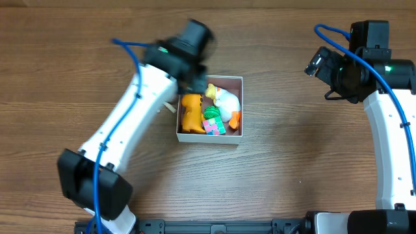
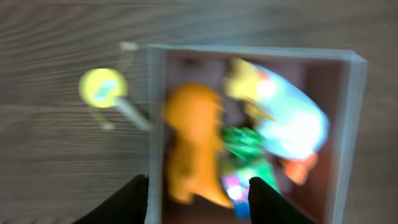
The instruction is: Pack container
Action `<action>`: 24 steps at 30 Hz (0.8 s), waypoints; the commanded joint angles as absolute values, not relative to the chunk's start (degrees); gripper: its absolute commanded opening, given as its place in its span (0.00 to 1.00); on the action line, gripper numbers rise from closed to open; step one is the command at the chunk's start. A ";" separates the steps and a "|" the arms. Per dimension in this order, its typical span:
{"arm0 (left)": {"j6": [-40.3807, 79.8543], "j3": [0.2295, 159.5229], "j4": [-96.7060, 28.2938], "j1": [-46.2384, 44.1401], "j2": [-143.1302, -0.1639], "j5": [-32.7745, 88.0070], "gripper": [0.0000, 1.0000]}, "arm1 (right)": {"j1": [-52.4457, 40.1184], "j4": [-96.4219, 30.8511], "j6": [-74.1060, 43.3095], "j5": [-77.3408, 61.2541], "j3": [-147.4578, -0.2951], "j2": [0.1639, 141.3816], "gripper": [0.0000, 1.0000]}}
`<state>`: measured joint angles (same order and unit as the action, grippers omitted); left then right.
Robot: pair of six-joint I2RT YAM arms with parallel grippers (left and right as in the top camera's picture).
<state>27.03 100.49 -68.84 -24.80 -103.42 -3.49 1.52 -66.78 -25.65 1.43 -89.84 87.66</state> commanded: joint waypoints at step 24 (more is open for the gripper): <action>58.83 68.71 -40.10 -11.64 -103.83 4.84 0.64 | 1.63 -66.52 -25.89 1.37 -90.06 87.79 1.00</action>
